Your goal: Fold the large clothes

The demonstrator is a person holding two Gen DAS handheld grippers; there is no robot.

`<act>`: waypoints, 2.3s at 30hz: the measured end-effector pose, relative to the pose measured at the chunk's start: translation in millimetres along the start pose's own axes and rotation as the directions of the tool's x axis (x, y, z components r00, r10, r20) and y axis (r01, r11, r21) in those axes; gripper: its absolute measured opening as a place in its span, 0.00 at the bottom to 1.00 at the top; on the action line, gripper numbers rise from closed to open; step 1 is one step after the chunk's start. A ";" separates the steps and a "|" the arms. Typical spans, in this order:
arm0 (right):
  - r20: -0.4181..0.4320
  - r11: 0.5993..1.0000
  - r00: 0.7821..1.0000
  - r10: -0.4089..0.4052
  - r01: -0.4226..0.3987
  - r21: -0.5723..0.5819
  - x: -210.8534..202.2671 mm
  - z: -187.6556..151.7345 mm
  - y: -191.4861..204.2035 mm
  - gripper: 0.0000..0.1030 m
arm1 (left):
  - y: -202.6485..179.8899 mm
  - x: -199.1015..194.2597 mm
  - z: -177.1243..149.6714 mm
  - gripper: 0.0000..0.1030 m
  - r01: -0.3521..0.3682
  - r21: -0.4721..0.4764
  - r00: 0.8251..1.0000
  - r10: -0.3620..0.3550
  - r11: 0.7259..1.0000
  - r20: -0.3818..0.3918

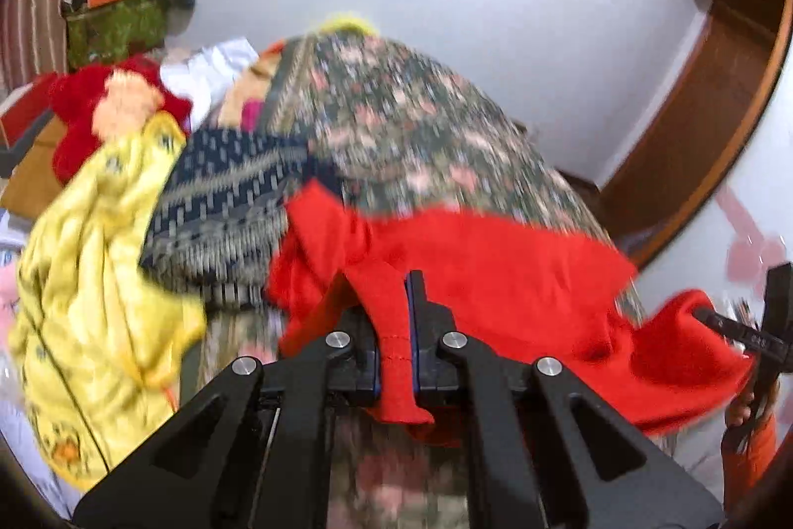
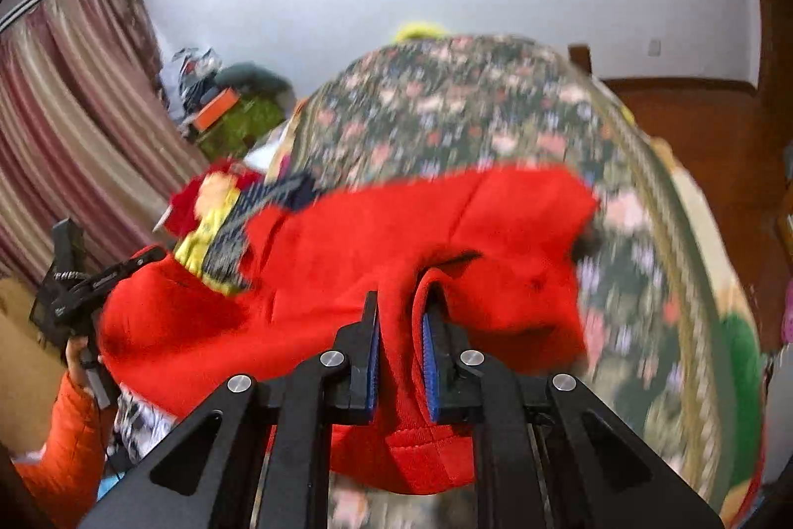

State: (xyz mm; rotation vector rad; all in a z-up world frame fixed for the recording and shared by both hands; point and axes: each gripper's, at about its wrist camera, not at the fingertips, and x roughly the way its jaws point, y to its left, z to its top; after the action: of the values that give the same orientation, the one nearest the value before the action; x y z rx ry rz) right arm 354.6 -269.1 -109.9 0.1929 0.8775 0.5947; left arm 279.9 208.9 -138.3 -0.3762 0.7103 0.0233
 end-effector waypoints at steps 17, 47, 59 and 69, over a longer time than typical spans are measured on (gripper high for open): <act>-0.135 0.981 0.990 -0.041 0.065 0.182 166.4 85.4 -134.2 0.12 | 33.3 237.8 55.1 0.06 -0.234 0.014 0.946 0.231 0.972 -0.230; -0.199 0.921 0.941 -0.274 0.197 -0.335 191.2 25.8 30.7 0.66 | -48.9 172.0 -9.5 0.82 -0.093 0.322 0.948 0.182 0.942 -0.262; -0.195 0.866 0.862 -0.467 0.402 -0.296 168.2 0.3 -51.4 1.00 | 14.8 161.9 -73.1 0.96 -0.111 0.168 0.937 0.159 0.980 -0.310; -0.301 0.916 0.872 -0.387 0.400 -0.017 112.8 -24.6 -134.4 1.00 | 66.2 138.3 -111.1 0.96 -0.336 0.172 0.851 0.376 0.926 -0.366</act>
State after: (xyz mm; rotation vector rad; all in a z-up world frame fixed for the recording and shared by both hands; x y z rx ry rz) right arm 446.0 -318.2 -253.5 -0.0409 1.1883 0.2204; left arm 305.1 217.7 -325.7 -0.1436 1.1725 0.2709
